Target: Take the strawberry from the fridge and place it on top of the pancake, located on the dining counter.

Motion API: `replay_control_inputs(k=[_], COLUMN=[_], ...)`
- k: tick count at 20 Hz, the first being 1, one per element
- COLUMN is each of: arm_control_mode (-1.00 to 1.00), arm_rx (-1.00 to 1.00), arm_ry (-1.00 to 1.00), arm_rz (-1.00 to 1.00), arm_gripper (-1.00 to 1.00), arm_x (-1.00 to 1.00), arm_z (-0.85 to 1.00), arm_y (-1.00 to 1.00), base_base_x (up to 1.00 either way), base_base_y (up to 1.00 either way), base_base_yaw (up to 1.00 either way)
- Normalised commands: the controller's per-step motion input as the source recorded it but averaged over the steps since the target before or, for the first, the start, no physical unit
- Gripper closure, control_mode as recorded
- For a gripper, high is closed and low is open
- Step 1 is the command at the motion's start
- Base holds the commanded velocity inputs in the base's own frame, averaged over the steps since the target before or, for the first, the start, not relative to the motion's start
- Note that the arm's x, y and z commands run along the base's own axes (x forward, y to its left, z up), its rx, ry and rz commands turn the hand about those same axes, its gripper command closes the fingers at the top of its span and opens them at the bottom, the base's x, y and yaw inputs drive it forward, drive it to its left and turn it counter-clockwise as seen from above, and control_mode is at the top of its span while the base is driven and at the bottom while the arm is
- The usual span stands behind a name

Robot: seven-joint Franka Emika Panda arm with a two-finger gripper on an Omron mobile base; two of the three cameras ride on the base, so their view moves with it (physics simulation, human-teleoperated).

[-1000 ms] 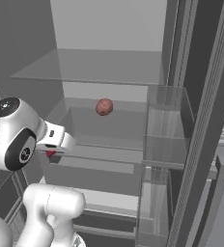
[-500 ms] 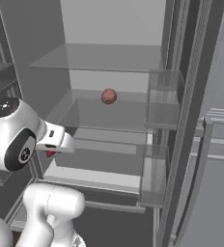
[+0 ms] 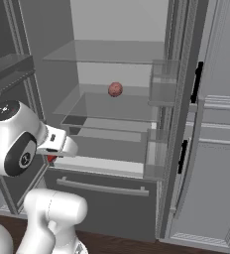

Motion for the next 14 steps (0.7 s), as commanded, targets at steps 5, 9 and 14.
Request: replay_control_inputs(k=[5,9,14], arm_control_mode=[1.0,1.0,1.0], arm_rx=[0.0,0.0,0.0], arm_ry=[0.0,0.0,0.0], arm_rz=[0.0,0.0,0.0], arm_gripper=[1.0,1.0,1.0], arm_x=[0.0,0.0,0.0], arm_z=[0.0,0.0,0.0], arm_y=[0.0,0.0,0.0], base_base_x=[-0.25,-0.59,-0.78], base_base_y=[0.0,0.0,0.0], base_base_yaw=[0.05,0.0,-0.18])
